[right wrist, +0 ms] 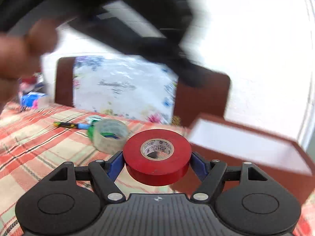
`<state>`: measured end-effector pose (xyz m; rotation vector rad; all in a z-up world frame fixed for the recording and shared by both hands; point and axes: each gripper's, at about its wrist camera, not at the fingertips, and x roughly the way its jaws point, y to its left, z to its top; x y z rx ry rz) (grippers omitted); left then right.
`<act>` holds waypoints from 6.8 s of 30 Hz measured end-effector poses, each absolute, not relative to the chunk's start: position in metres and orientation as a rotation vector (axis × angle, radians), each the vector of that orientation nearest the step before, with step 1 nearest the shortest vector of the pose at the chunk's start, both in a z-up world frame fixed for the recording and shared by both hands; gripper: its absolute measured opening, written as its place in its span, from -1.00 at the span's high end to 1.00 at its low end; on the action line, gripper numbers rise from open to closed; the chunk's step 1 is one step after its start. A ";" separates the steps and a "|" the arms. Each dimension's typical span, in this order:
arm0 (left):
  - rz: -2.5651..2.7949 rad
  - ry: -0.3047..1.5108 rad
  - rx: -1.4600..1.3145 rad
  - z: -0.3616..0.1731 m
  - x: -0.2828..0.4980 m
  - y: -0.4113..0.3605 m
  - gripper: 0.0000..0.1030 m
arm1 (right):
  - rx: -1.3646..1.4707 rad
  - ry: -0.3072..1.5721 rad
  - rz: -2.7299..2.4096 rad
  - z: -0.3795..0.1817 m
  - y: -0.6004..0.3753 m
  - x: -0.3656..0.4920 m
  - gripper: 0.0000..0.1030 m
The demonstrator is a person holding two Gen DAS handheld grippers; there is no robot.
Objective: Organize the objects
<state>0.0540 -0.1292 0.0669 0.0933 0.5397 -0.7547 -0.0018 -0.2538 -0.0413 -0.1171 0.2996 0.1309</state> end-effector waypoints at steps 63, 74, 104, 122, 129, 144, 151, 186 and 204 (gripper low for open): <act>-0.710 0.651 0.011 0.052 0.097 -0.147 0.18 | 0.026 0.149 -0.088 -0.022 -0.302 -0.023 -0.48; -0.384 0.737 0.058 -0.028 0.097 -0.014 0.18 | 0.025 0.359 0.122 -0.047 -0.229 0.009 -0.47; -0.182 0.552 -0.118 -0.094 0.103 0.089 -0.32 | -0.093 0.431 0.322 -0.041 -0.161 0.093 -0.29; -0.404 0.908 -0.017 -0.045 0.124 -0.035 0.41 | -0.096 0.583 0.278 -0.092 -0.183 0.068 -0.66; -0.407 0.821 -0.037 0.006 0.110 -0.053 0.49 | -0.064 0.398 0.264 -0.061 -0.197 0.051 -0.64; -0.756 0.770 0.076 0.018 0.158 -0.292 0.51 | -0.057 0.356 -0.166 -0.028 -0.398 0.060 -0.67; -0.703 0.759 0.142 0.006 0.162 -0.313 0.28 | 0.015 0.335 -0.217 -0.042 -0.425 0.056 -0.67; -0.340 0.681 0.058 0.011 0.118 -0.036 0.27 | 0.023 0.321 0.018 -0.023 -0.220 0.025 -0.62; 0.108 0.574 -0.067 -0.088 0.144 0.215 0.28 | -0.026 0.489 0.293 -0.038 -0.098 0.121 -0.59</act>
